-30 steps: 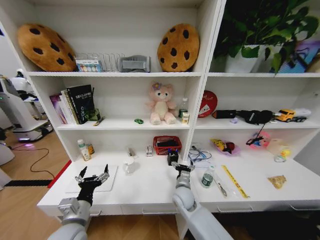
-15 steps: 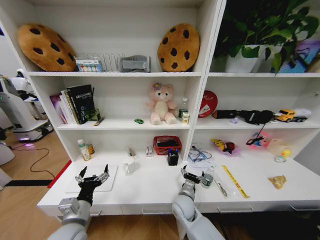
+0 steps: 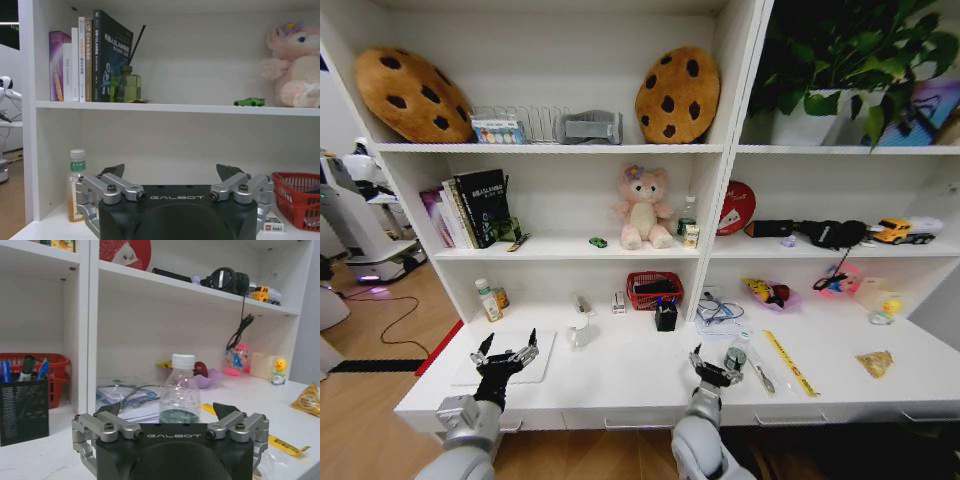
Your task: Organize the objects on the table.
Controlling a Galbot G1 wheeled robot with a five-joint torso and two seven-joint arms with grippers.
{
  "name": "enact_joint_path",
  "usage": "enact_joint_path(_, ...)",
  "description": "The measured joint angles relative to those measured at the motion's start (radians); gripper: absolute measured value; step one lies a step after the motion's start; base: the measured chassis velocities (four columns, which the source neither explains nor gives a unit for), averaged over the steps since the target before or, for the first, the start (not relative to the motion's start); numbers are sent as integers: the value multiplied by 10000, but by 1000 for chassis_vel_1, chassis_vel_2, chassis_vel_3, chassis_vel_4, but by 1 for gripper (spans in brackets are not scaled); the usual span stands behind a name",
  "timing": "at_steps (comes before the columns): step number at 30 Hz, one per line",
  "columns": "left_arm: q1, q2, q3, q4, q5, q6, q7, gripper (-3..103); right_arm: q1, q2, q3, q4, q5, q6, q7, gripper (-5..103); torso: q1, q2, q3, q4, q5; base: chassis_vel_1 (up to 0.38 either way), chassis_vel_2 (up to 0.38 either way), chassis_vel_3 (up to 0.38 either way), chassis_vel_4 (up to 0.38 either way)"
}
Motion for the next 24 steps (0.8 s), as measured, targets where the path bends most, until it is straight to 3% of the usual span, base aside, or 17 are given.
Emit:
enact_joint_path(10,0,0,0,0,0,0,0,100,-774,-99,626,679,-18,224,-390,100,0,0,0,3,0,0,0,0,0)
enact_joint_path(24,0,0,0,0,0,0,0,100,-488,-37,1258,229,1044,470,-1111,100,1,0,1,2,1,0,0,0,0)
